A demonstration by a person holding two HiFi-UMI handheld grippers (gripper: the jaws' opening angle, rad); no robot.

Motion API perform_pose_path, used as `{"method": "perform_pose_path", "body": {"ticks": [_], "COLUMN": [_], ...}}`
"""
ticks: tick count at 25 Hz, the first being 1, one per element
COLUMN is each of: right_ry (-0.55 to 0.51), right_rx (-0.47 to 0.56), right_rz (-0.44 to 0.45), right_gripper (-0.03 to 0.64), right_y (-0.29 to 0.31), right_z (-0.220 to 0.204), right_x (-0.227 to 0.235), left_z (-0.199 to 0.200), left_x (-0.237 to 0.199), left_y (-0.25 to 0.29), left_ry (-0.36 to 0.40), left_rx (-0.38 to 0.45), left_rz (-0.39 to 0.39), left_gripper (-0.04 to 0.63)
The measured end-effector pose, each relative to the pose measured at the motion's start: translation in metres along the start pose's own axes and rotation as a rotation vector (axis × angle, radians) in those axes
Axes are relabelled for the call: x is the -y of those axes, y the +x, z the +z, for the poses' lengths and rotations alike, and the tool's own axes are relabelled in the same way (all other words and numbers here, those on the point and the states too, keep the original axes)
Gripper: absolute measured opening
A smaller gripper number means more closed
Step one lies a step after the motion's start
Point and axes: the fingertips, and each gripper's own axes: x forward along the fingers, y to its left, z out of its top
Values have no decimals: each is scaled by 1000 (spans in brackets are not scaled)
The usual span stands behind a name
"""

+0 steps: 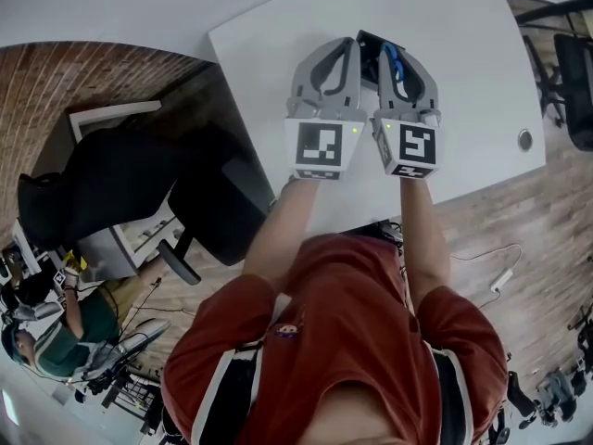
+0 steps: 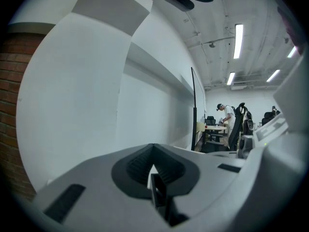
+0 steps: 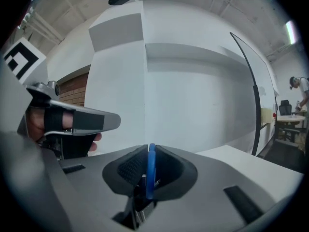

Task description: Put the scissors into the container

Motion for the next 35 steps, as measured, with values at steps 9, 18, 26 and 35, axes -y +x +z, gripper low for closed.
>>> {"method": "perform_pose_path", "body": {"ticks": [9, 18, 26, 35], "right_ry": [-6, -34, -20, -9], "right_rx": [-56, -100, -118, -108], "right_rz": [6, -24, -17, -5], "right_gripper": [57, 67, 121, 169], "right_y": [12, 14, 12, 10], "right_z": [-19, -30, -36, -33], "right_x": [-9, -2, -2, -6], "left_z": [-10, -16, -13, -13], "left_x": [-2, -5, -1, -2], "left_y": [-3, -5, -6, -10], "left_ry": [-15, -26, -34, -33], "left_rx": [-12, -26, -21, -19], "left_rz": [7, 19, 16, 16], "left_gripper": [14, 14, 14, 14]}}
